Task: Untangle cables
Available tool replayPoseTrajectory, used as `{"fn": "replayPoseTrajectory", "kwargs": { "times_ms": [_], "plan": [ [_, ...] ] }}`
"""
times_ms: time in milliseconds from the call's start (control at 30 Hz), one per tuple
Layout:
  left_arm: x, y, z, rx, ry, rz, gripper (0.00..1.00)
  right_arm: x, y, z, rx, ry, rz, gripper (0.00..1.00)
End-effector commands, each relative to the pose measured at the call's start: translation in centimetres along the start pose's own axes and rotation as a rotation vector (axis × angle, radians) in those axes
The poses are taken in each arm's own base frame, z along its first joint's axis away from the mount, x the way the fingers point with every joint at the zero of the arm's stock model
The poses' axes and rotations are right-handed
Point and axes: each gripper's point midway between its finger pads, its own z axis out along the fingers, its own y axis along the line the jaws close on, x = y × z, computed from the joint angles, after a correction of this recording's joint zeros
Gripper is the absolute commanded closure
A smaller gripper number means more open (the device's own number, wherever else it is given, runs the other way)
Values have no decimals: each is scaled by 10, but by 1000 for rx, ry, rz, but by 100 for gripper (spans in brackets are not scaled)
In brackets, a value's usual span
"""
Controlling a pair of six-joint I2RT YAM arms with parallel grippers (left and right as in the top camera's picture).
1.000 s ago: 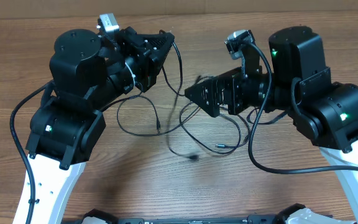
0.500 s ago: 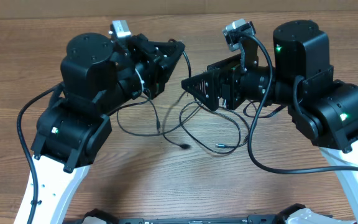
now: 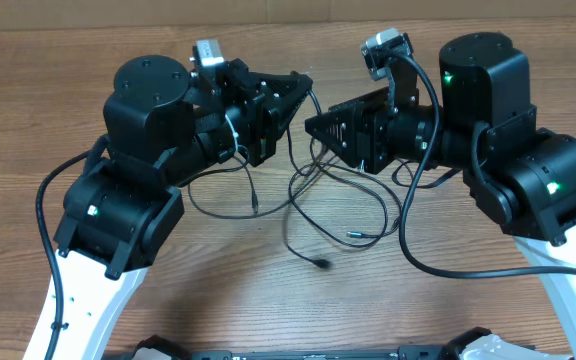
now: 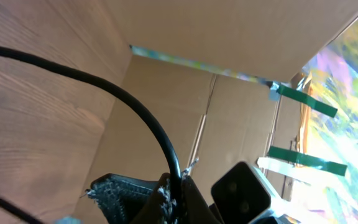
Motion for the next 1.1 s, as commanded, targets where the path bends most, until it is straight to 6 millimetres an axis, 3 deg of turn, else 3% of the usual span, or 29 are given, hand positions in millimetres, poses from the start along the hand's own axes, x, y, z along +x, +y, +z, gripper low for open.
{"fn": "replayPoseTrajectory", "kwargs": {
  "times_ms": [0,200,267,400,600,700,767,800,867,967,1000,1067],
  "plan": [
    [14,-7,-4,17,58,-5,96,-3,1,-1,7,-11,-11,66],
    [4,-5,-4,10,2,-6,95,1,1,-1,7,3,4,93],
    [-3,0,-4,-5,-40,4,96,4,0,-1,12,15,17,96],
    [-24,18,-7,-78,-160,20,96,6,-1,-1,14,21,66,96],
    [-64,62,-26,-259,-410,1,96,9,-2,-1,18,33,81,96],
    [-66,66,-28,-296,-411,83,95,9,-2,-2,19,36,84,96],
    [-63,66,-27,-301,-389,111,82,9,-3,-2,27,32,105,96],
    [-61,66,-26,-302,-374,119,81,9,-3,-1,27,31,104,96],
    [-58,66,-25,-301,-352,130,96,8,-3,-1,29,30,104,96],
    [-51,62,-21,-280,-307,128,96,9,-3,-2,29,33,105,96],
    [-47,59,-19,-265,-284,130,96,10,-4,-2,30,34,104,92],
    [-38,47,-14,-211,-231,141,96,12,-7,0,46,44,86,66]
  ]
}}
